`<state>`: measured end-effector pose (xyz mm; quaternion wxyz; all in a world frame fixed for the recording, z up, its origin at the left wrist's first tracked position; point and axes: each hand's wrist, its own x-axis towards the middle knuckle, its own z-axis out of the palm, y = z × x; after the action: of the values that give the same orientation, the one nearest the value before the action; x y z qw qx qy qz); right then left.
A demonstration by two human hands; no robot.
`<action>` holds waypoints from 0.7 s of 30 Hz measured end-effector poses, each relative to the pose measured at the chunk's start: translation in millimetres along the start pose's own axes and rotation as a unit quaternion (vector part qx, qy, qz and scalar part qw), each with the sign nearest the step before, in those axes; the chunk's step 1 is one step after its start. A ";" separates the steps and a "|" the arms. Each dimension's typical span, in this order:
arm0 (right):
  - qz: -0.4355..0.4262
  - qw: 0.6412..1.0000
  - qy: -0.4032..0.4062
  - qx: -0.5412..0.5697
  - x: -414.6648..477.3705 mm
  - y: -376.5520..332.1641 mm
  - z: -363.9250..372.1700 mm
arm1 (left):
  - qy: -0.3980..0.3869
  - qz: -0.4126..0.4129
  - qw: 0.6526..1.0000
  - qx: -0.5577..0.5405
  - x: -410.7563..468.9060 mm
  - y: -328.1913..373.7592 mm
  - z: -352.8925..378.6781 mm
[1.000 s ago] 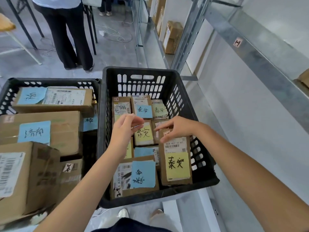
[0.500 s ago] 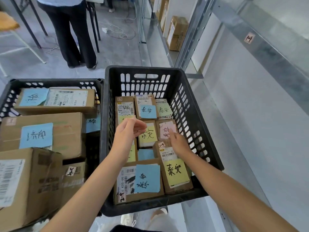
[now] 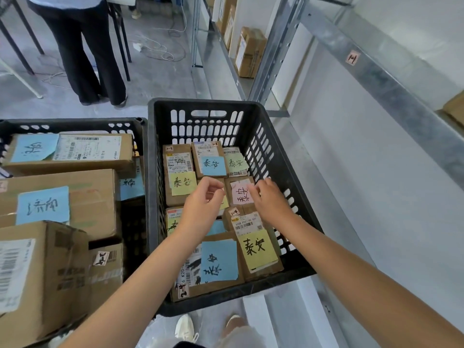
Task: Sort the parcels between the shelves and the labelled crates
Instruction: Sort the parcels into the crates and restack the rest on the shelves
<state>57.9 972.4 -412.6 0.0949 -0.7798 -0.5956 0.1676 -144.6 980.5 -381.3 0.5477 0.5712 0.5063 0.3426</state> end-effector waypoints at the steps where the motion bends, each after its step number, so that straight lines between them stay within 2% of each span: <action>1: -0.005 1.000 -0.014 -0.002 -2.2 -1.5 -4.6 | 0.000 0.023 0.999 0.025 -1.3 0.0 0.5; 4: -0.032 0.999 -0.011 -0.034 -14.1 -6.0 -23.6 | -0.010 0.053 0.995 0.083 -4.0 -0.8 2.7; 9: -0.114 0.980 0.133 -0.097 -45.5 -13.1 -67.8 | -0.056 0.091 0.971 0.212 -4.7 13.2 6.7; 15: -0.078 0.973 0.190 -0.107 -94.6 -13.4 -116.2 | -0.100 0.183 0.932 0.295 -17.8 45.5 12.2; 21: -0.069 0.970 0.211 -0.104 -157.5 -24.1 -159.9 | -0.053 0.316 0.881 0.347 -60.1 90.5 24.5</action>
<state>59.3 835.9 -232.8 0.1477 -0.7601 -0.6289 -0.0705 -118.2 926.6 -287.6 0.2030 0.8719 0.3552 0.2691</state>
